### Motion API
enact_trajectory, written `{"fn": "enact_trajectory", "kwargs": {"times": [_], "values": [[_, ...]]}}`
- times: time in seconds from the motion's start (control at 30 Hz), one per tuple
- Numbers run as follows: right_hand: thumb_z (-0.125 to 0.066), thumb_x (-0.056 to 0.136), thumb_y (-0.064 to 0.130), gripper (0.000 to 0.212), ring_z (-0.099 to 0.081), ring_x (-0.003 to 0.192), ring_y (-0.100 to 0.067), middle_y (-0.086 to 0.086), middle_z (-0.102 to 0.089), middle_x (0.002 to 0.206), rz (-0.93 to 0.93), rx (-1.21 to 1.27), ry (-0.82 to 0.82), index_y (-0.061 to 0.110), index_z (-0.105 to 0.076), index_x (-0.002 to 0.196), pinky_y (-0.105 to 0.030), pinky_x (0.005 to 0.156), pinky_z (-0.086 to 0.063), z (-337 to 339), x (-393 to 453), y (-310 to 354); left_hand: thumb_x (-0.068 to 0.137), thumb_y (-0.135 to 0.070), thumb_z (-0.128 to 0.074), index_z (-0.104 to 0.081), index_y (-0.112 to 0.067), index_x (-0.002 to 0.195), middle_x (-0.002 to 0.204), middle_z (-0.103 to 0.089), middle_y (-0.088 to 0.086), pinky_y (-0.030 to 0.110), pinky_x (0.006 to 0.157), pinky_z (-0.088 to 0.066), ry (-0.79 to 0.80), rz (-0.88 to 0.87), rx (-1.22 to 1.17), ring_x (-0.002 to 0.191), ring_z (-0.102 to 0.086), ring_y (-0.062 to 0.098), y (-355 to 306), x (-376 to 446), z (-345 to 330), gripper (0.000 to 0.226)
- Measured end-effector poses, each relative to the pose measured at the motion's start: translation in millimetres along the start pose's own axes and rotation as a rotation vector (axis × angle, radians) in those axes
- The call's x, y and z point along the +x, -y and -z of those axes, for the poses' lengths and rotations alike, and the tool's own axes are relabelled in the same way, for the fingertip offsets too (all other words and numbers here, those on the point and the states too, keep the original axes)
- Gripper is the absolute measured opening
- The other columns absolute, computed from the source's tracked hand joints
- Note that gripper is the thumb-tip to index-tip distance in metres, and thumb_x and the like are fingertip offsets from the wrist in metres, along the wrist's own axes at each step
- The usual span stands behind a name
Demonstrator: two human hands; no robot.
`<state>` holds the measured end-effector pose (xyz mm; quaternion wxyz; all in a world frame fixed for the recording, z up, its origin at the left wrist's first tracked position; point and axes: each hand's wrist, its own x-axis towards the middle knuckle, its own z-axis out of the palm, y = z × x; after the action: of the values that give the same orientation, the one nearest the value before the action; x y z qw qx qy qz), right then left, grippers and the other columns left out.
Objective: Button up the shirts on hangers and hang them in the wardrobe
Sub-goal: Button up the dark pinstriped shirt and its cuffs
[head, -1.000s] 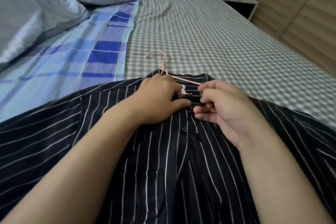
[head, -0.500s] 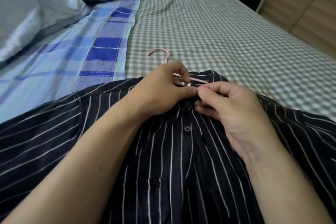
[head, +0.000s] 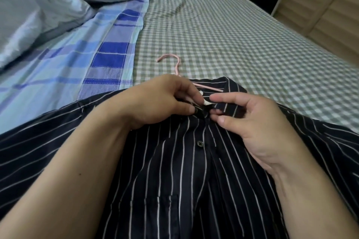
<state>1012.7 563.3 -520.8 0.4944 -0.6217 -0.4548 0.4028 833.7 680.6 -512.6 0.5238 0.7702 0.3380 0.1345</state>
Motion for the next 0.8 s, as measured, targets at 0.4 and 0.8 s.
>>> {"fn": "enact_trajectory", "kwargs": {"times": [0.4, 0.8], "values": [[-0.079, 0.082, 0.02, 0.022, -0.011, 0.149, -0.005, 0.017, -0.028, 0.159, 0.5, -0.924, -0.029, 0.039, -0.078, 0.093, -0.019, 0.119, -0.002, 10.2, 2.4, -3.6, 0.09, -0.005, -0.073, -0.06, -0.014, 0.086, 0.096, -0.067, 0.032, 0.042, 0.08, -0.044, -0.108, 0.018, -0.085, 0.078, -0.056, 0.024, -2.9, 3.2, -7.1, 0.017], [-0.081, 0.081, 0.012, 0.016, -0.063, 0.089, -0.009, 0.017, -0.068, 0.084, 0.637, -0.634, -0.063, 0.025, -0.077, 0.089, -0.013, 0.083, -0.042, 1.0, 16.3, -6.8, 0.087, -0.017, -0.078, -0.057, -0.02, 0.081, 0.071, -0.062, 0.0, 0.034, 0.067, -0.043, -0.254, 0.041, -0.091, 0.064, -0.052, 0.015, -5.5, 13.0, -20.4, 0.022]]}}
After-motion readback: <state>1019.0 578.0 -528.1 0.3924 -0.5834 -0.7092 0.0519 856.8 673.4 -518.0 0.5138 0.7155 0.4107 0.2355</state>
